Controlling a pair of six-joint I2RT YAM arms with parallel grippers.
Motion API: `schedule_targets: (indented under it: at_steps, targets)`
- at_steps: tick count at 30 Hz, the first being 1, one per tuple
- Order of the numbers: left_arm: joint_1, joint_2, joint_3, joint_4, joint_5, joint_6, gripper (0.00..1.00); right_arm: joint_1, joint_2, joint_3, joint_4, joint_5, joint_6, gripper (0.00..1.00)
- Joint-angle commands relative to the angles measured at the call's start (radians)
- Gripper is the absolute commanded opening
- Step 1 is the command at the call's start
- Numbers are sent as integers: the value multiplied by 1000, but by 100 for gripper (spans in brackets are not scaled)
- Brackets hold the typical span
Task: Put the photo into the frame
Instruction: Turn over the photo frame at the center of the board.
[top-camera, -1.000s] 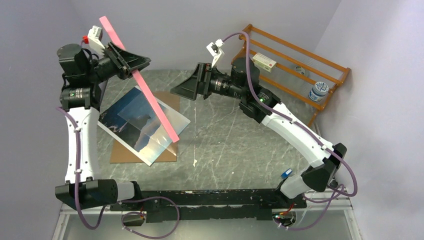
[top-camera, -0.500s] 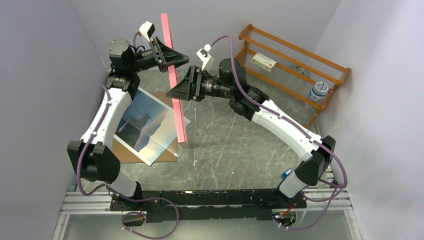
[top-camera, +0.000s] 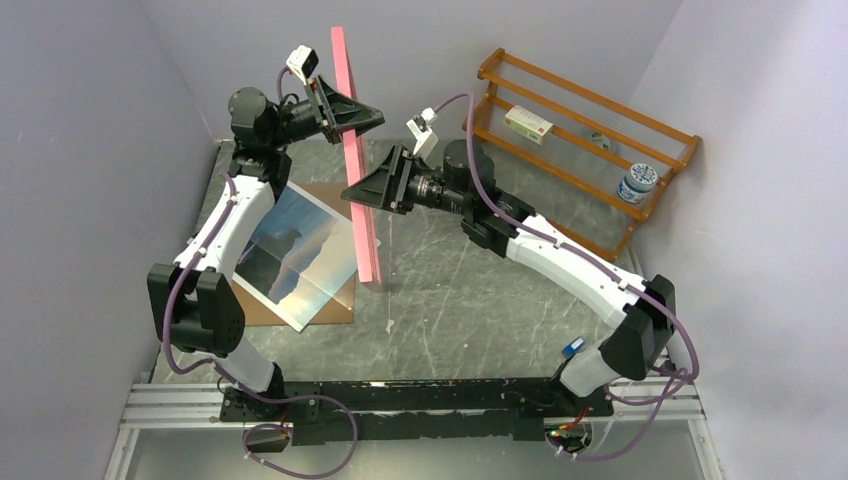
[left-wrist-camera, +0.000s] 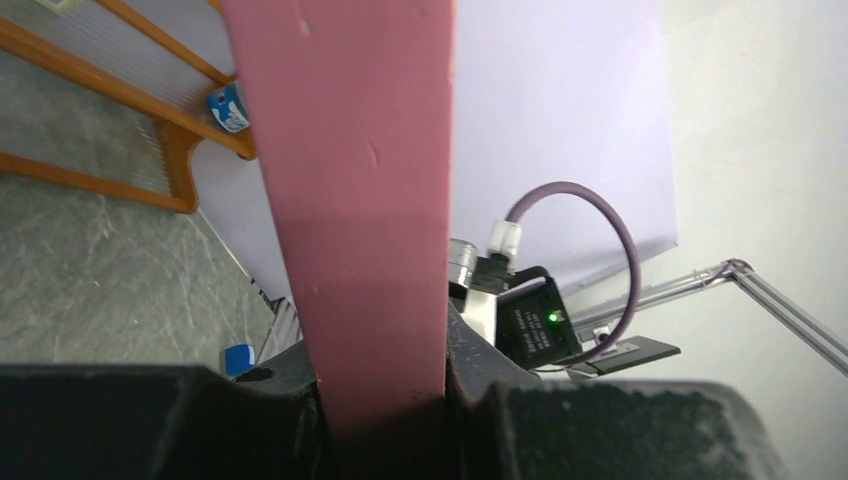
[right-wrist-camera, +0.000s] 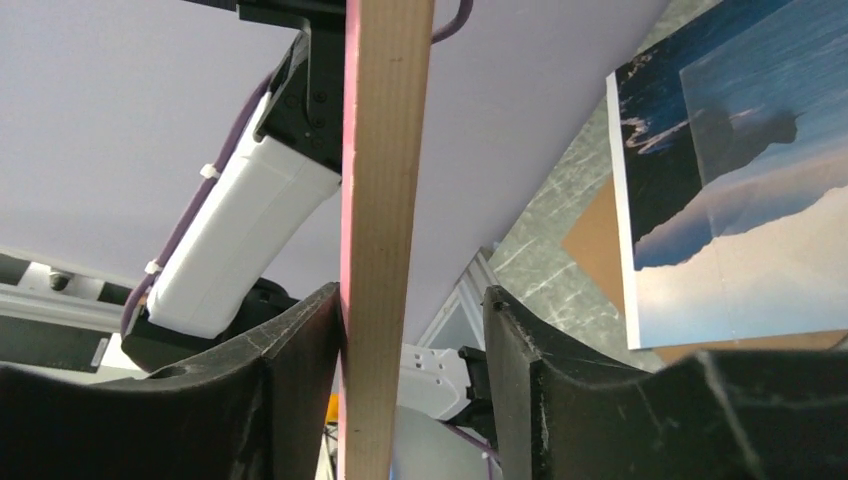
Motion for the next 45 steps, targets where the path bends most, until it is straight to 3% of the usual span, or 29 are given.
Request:
schedule_targets:
  at_steps: [1,5,8,10,16,19,22,23,27,32,37,45]
  targets:
    - [-12,-3,0,269,7,-198,2,-18,-26,-93,221,-4,68,57]
    - [-17,-5,2,242,10,-199,3,-43,-6,-125,369,-54,150,56]
    - [-18,-13,1,190,10,-162,3,-52,7,-125,443,-78,184,50]
    - [-19,-11,-2,187,10,-161,2,-56,16,-133,492,-100,213,41]
    - [-18,-8,4,91,21,-100,7,-70,16,-158,518,-105,251,0]
    - [-16,-18,14,-22,32,-21,24,-73,-11,-163,463,-80,224,0]
    - [-4,-38,28,-190,34,96,54,-73,-49,-160,379,-46,177,0]
    - [2,-48,35,-261,34,165,68,-72,-61,-156,327,-28,152,0]
    - [55,-89,52,-550,19,363,91,-73,-98,-112,144,29,63,0]
    - [155,-156,43,-832,-33,562,94,-73,-110,-40,-105,105,-57,0]
    - [233,-190,90,-1135,-173,776,94,-71,-55,53,-286,115,-146,0]
    - [269,-231,53,-1297,-429,893,94,-19,84,178,-541,184,-203,0]
